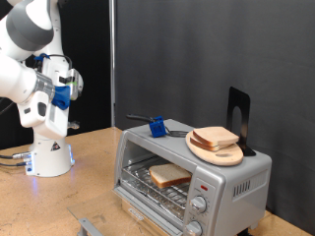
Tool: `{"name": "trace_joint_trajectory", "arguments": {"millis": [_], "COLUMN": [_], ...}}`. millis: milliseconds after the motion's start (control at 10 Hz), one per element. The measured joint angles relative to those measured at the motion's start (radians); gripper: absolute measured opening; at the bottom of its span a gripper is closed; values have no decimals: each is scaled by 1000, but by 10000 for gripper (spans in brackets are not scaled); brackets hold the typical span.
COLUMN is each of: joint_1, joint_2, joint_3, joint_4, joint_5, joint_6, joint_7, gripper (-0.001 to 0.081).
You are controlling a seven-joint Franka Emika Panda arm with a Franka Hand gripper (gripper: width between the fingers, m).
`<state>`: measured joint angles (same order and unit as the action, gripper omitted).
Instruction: Make a piece of toast with the oven
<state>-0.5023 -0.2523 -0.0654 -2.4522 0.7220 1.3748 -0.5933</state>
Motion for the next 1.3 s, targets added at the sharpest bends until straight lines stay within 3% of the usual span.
{"name": "trace_joint_trajectory", "arguments": {"millis": [300,500,900,1000,1300], "joint_1": [-27,-57,-93,-93,-97], "joint_2": [37,85,220,239,241], "joint_3": [-50,-79,-131,-130,-139], "joint_4": [4,22,110,132,127], "joint_5": [132,136,127,116,111], "joint_6": [-10,22,-41,-59,-67], "joint_7": [51,105,147,143,143], "gripper": [808,808,808,808,808]}}
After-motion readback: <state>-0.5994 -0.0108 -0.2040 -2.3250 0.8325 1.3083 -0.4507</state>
